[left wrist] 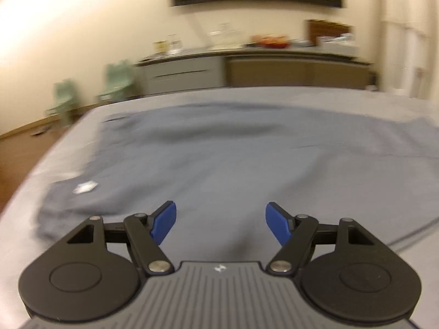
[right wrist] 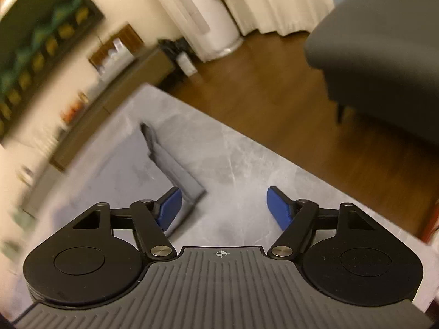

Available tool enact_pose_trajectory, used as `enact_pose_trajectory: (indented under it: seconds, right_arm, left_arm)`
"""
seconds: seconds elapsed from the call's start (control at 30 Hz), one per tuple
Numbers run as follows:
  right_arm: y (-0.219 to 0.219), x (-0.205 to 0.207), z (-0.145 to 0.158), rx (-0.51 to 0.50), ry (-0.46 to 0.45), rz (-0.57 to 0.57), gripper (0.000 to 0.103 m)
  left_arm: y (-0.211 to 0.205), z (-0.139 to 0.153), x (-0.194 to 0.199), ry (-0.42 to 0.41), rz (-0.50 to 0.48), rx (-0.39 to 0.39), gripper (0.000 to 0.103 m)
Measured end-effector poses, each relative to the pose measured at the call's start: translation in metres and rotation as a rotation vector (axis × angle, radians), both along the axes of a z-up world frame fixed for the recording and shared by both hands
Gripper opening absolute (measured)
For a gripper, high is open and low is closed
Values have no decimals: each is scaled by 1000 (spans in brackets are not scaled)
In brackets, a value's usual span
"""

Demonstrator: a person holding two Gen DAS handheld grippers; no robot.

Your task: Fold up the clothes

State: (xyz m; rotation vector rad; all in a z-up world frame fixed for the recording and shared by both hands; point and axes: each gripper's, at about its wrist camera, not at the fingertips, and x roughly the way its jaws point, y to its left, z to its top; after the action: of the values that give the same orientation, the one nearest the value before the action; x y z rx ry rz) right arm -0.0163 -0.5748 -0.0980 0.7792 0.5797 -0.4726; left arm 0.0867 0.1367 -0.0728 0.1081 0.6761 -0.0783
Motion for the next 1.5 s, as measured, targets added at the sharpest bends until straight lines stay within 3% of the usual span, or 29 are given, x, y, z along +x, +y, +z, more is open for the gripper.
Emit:
enact_pose_trajectory:
  seconds: [0.13,0.23,0.4,0.43,0.47,0.57,0.67,0.8,1.0,1.13,1.27,1.37,1.5]
  right_arm:
    - [8,8,1,-33,-6,78,74]
    - [23,29,2,-82,10,117,74]
    - [64,73,-1,-256,93,191,73]
    - [71,79,-1,-298,113,202,55]
    - [75,84,-1,-326,126,211,29]
    - [75,84,0,-308,109,217,16]
    - [76,84,2,-310,100,213,14]
    - [89,84,12,-367,68,212,11]
    - [159,88,32,-633,28,321,10]
    - [214,93,33,-783,22,458,10]
    - [244,102,22,-899,72,537,10]
    - [226,108,20,-854,94,502,10]
    - [148,108,17,-636,105,353,7]
  left_arm:
    - [-74,6,4,6,-182,-77,74]
    - [-124,2,7,22,-294,-74,74]
    - [-164,-18,21,52,-341,-22,74]
    - [-167,-23,24,64,-340,-18,74]
    - [-170,-28,26,78,-338,-14,74]
    - [-174,-38,32,109,-342,-4,74]
    - [-179,-33,31,115,-354,-29,74]
    - [-193,-10,43,127,-379,-147,74]
    - [-243,21,80,165,-408,-340,75]
    - [-310,27,102,174,-457,-342,78]
    - [-378,18,124,244,-537,-329,79]
    - [-416,11,125,237,-564,-296,79]
    - [-439,-12,125,238,-554,-221,79]
